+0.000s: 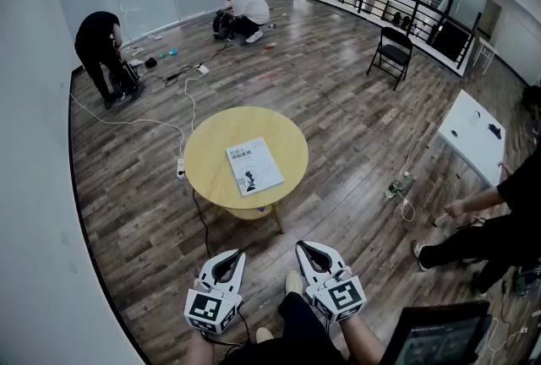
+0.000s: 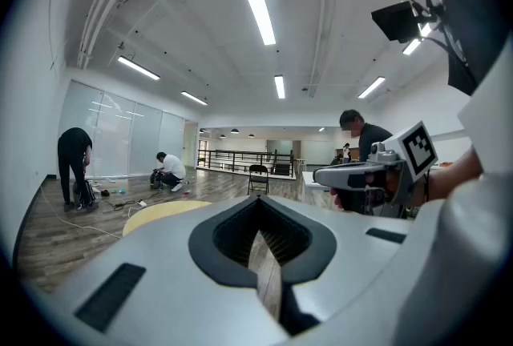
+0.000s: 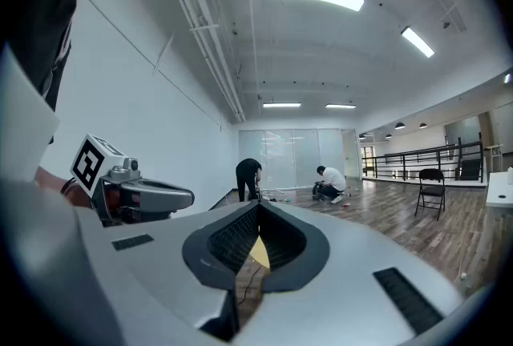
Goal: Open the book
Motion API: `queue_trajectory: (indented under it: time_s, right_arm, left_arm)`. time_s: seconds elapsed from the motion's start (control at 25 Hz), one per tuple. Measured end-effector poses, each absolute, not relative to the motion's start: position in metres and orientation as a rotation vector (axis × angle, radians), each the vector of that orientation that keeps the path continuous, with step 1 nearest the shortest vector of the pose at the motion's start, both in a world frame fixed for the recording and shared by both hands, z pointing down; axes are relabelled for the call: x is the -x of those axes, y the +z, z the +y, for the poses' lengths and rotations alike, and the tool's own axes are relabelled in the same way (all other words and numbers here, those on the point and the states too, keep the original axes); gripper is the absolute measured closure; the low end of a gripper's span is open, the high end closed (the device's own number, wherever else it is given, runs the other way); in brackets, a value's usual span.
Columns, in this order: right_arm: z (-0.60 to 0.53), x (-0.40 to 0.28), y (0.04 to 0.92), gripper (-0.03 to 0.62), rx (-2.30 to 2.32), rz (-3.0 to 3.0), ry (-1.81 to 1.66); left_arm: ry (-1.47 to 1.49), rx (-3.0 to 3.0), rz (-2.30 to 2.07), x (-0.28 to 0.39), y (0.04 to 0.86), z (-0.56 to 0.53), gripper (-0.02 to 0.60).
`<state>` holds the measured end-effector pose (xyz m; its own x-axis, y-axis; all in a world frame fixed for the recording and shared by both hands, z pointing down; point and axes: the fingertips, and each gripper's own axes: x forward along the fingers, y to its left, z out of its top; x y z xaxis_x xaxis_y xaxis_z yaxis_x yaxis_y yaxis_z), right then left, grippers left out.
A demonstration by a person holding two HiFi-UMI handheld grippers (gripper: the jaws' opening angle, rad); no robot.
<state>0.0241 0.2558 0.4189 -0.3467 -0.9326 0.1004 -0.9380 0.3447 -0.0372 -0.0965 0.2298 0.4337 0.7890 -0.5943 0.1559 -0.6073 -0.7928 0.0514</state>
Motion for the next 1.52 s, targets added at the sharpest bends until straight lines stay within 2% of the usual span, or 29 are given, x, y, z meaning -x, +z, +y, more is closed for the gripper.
queue_trajectory:
  time_s: [0.12,0.32,0.56,0.84,1.08,1.32,1.36,1.4,1.48,1.52]
  right_arm:
    - [0.201,-0.043,0.429,0.592,-1.747,-2.550,0.142]
    - [0.048,-0.083,0.435,0.592,-1.597,-2.577,0.124]
    - [-0.063,-0.088,0.445,0.591,-1.472,-2.656,0.168]
    - [-0.100,-0.093,0.484,0.592,-1.529,-2.552,0.296]
    - [-0.113,-0.116,0.607,0.592,-1.446,-2.315,0.575]
    - [-0.114,-0.137,0.679,0.591,-1.457,-2.179,0.728]
    - [-0.115,-0.142,0.692,0.581,-1.449,-2.154,0.765]
    - [-0.115,-0.144,0.704,0.545,-1.438,-2.136,0.800]
    - [-0.112,-0.145,0.720,0.545,-1.418,-2.119,0.852]
    - [-0.111,-0.144,0.725,0.523,-1.406,-2.119,0.870]
  left_arm:
    - [0.198,-2.867,-0.997,0.080,0.441,0.181,0.578]
    - [0.190,-2.819,-1.122,0.035,0.447,0.040,0.578]
    - [0.234,-2.741,-1.256,0.031,0.449,-0.066,0.578]
    - [0.284,-2.697,-1.160,0.028,0.494,-0.103,0.578]
    - [0.419,-2.524,-1.162,0.036,0.580,-0.108,0.578]
    - [0.484,-2.415,-1.121,0.036,0.645,-0.104,0.578]
    - [0.487,-2.406,-1.112,0.034,0.652,-0.105,0.578]
    - [0.494,-2.398,-1.105,0.033,0.659,-0.105,0.578]
    - [0.517,-2.378,-1.103,0.034,0.673,-0.105,0.578]
    - [0.525,-2.368,-1.109,0.036,0.680,-0.106,0.578]
